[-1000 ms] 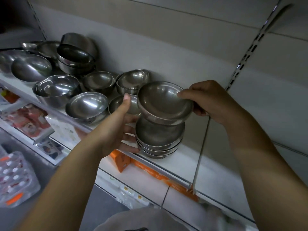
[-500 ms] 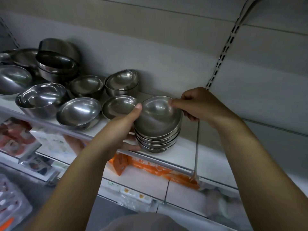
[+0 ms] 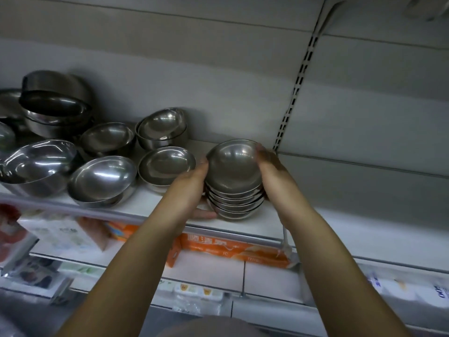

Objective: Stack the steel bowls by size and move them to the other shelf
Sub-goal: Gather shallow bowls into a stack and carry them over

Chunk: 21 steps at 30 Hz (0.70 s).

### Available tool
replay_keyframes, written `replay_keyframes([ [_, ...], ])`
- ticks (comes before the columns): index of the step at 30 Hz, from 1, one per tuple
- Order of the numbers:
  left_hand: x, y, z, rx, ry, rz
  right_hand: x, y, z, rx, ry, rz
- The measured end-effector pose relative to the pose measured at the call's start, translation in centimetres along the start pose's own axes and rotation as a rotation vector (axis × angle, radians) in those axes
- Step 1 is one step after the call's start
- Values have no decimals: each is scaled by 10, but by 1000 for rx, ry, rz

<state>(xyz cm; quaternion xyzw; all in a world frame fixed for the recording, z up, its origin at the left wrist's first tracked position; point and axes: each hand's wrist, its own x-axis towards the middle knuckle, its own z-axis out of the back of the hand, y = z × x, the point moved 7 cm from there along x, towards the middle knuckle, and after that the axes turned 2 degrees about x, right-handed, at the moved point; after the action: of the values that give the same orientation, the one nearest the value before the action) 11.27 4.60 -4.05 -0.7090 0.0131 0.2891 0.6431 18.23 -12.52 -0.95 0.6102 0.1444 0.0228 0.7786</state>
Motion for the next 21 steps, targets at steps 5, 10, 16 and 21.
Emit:
replay_keyframes([
  [5, 14, -9, -6, 166, -52, -33, 4, -12, -2, 123, -149, -3],
  [10, 15, -13, -13, 84, -13, 26, 6, -6, -5, 206, -231, -15],
  [16, 2, -6, 3, 73, -125, -296, -5, -3, -9, 224, -367, 102],
  [21, -4, 23, 52, 40, -278, -218, -13, -3, -20, 183, -442, 206],
])
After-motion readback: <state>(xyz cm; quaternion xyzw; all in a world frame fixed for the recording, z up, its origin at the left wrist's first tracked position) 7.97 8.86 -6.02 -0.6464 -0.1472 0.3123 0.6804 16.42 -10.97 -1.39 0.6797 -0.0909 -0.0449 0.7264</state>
